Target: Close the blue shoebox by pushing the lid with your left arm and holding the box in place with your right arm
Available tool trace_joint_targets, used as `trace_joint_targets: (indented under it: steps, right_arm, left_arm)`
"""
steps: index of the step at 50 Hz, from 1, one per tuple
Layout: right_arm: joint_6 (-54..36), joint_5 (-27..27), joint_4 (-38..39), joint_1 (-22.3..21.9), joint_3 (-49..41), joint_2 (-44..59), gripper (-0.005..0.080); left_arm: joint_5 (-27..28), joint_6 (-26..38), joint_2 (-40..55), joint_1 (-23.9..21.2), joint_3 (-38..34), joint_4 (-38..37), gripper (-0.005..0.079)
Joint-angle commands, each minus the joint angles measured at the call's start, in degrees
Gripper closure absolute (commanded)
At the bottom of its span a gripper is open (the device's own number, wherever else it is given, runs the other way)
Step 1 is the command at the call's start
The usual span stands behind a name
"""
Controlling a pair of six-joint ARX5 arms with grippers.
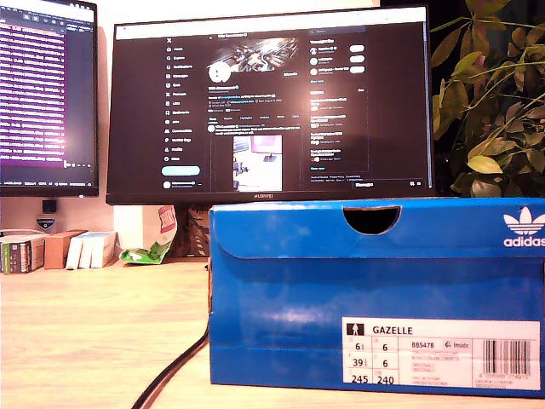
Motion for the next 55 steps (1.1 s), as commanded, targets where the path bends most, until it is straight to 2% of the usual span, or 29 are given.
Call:
trace_joint_targets:
  steps: [1, 26, 40, 55]
  right_arm:
    - [-0.22, -0.04, 0.59, -0.07, -0.63, -0.35, 0.0763]
    - [-0.04, 0.02, -7.17, 1.53, -1.29, -0.35, 0.0763]
    - [1.79, 0.50, -7.39, 1.55, -1.29, -0.35, 0.0763]
    - [1.75, 0.48, -7.06, 1.55, -1.27, -0.35, 0.0763]
  left_arm:
    - [-0.90, -0.76, -1.49, 0.04, -1.75, -0.81, 0.0753]
    - [-4.83, -2.27, -0.98, 0.04, -2.08, -7.56, 0.0753]
    - [-5.73, -2.93, -0.98, 0.04, -2.16, -13.00, 0.0753]
    - [-6.08, -5.33, -0.98, 0.04, -2.16, -13.40, 0.0753]
